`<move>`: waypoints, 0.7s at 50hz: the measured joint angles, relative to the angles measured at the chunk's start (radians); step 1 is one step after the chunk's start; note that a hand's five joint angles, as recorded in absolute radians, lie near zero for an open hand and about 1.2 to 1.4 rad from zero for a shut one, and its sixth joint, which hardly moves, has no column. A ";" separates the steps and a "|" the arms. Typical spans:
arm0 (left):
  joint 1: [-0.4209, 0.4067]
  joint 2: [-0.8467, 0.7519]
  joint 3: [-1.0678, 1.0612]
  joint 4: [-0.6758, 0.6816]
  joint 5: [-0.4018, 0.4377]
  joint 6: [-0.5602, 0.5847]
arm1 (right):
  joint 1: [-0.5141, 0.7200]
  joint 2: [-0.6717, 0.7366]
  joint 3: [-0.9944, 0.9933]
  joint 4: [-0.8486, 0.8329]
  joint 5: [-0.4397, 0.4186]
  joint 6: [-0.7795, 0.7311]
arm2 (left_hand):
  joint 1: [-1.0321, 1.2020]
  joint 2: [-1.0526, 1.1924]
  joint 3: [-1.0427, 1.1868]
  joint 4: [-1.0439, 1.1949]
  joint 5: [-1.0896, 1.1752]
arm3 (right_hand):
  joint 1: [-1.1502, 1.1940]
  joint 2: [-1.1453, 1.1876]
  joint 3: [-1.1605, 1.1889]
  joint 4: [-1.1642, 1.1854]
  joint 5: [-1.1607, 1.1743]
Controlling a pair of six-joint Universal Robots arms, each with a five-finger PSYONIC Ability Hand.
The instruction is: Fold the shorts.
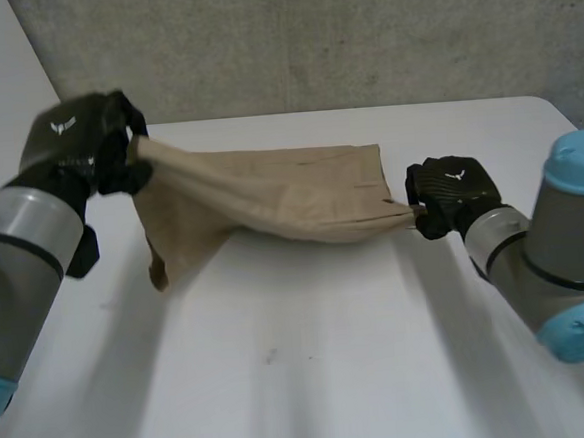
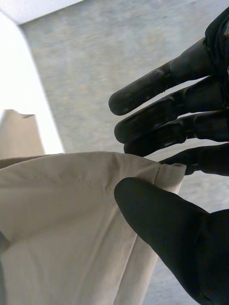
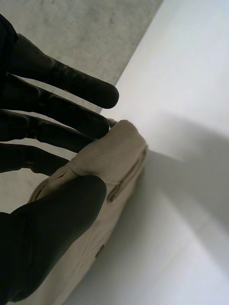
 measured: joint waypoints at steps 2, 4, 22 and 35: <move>0.003 0.003 -0.025 -0.020 0.002 0.003 | -0.006 -0.040 0.020 0.036 -0.016 -0.078 | 0.000 0.000 0.000 0.000 0.000 | 0.000 0.000 0.000 0.000 0.000; 0.004 0.005 -0.058 -0.045 0.006 0.008 | -0.009 -0.084 0.039 0.072 -0.025 -0.150 | 0.000 0.000 0.000 0.000 0.000 | 0.000 0.000 0.000 0.001 0.000; -0.003 0.127 -0.382 -0.371 0.079 0.240 | -0.034 -0.371 0.137 0.621 -0.031 -0.613 | 0.000 0.000 0.000 0.000 0.000 | -0.001 0.000 0.005 0.004 0.000; -0.031 0.211 -0.398 -0.411 0.089 0.274 | -0.108 -0.352 0.209 0.663 -0.064 -0.675 | 0.000 -0.015 -0.012 -0.019 0.000 | -0.001 0.000 0.005 0.004 0.000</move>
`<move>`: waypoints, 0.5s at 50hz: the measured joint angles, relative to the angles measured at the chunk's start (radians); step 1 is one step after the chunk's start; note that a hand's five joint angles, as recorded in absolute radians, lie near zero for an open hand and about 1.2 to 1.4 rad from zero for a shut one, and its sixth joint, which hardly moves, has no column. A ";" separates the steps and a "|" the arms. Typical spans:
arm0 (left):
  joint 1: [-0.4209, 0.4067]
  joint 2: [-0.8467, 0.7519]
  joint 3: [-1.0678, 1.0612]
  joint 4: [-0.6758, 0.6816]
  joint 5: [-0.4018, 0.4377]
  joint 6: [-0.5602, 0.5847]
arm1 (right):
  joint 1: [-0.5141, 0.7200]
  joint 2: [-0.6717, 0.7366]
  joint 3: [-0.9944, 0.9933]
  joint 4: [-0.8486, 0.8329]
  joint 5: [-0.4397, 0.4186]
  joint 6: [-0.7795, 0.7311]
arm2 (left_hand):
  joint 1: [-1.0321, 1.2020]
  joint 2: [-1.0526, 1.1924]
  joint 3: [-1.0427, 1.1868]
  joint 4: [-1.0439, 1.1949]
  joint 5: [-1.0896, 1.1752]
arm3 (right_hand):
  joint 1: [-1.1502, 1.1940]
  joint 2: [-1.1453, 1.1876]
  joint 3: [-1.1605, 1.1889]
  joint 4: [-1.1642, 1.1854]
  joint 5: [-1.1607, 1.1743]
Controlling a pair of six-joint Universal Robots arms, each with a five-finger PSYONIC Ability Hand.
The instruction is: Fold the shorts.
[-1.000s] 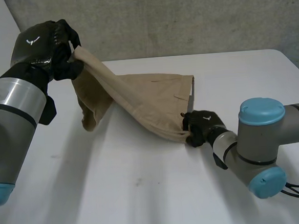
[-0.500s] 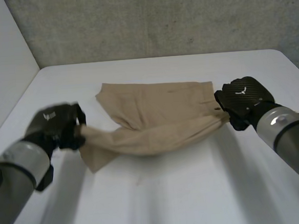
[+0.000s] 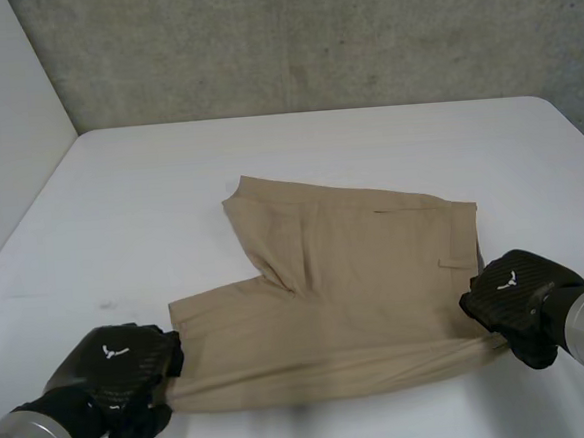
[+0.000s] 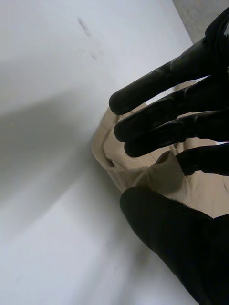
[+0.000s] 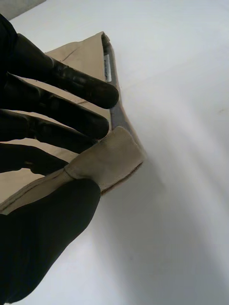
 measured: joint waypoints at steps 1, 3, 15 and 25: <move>-0.007 -0.010 0.005 0.010 0.009 0.001 | -0.002 0.007 0.008 -0.025 -0.008 0.004 | -0.246 -0.233 -0.229 -0.236 -0.211 | 0.000 0.000 0.000 0.000 0.002; -0.013 -0.031 0.016 0.024 0.019 0.006 | -0.003 0.021 0.020 -0.065 -0.019 0.011 | -0.589 -0.577 -0.555 -0.568 -0.527 | 0.000 0.000 0.000 0.000 0.003; -0.017 -0.259 0.288 0.159 0.041 0.107 | 0.002 0.060 0.070 -0.225 -0.042 0.097 | -0.834 -0.907 -0.903 -0.909 -0.867 | 0.000 0.000 0.000 0.000 0.010; -0.065 -0.710 0.731 0.337 0.052 0.133 | 0.003 0.082 0.078 -0.277 -0.040 0.137 | -0.834 -0.907 -0.903 -0.909 -0.868 | 0.000 0.000 0.000 0.000 0.011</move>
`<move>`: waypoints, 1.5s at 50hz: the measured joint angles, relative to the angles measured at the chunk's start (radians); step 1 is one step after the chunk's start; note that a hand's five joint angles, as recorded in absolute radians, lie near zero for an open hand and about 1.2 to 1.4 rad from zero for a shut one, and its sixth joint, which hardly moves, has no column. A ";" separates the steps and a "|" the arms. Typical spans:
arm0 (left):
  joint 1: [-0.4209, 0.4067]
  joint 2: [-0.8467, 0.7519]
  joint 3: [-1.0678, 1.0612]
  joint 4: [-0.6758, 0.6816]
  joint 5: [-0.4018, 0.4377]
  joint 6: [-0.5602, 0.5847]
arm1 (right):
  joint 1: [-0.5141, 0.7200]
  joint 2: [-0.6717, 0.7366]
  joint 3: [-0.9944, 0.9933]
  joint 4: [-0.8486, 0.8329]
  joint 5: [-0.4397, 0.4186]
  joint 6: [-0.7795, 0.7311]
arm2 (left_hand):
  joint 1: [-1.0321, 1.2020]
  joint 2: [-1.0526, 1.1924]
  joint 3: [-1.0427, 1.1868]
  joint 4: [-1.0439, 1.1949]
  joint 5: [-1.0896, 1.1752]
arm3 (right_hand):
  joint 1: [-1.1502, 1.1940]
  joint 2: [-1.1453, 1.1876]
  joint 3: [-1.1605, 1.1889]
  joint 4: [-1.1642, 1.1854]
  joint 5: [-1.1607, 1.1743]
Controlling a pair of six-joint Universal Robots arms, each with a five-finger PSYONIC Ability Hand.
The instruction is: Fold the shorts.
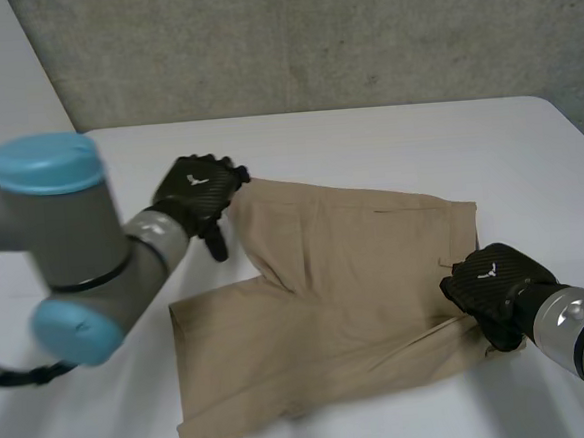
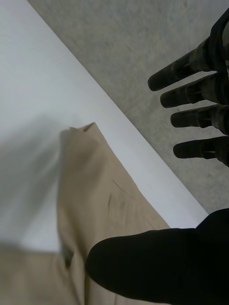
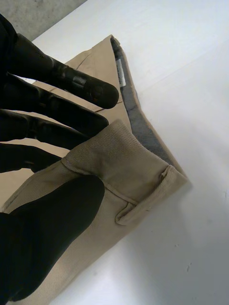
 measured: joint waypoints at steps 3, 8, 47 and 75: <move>-0.011 -0.107 0.099 0.008 0.009 0.010 | 0.000 0.010 0.000 -0.008 0.000 0.005 | 0.000 0.000 0.000 0.000 0.000 | 0.000 0.000 0.000 0.000 0.000; -0.017 -0.274 0.246 0.010 0.036 0.070 | 0.001 0.034 0.004 -0.020 0.001 0.011 | 0.027 0.042 0.039 0.041 0.051 | 0.000 0.000 0.000 0.000 0.000; -0.003 -0.162 0.071 -0.016 -0.221 0.331 | -0.007 0.041 0.010 -0.056 0.006 0.012 | 0.021 0.030 0.036 0.029 0.034 | 0.000 0.000 0.000 0.000 0.002; 0.020 -0.396 0.466 -0.099 0.050 0.128 | -0.014 0.042 0.038 -0.083 0.001 0.032 | 0.169 0.188 0.189 0.193 0.210 | 0.000 0.000 0.000 0.000 0.002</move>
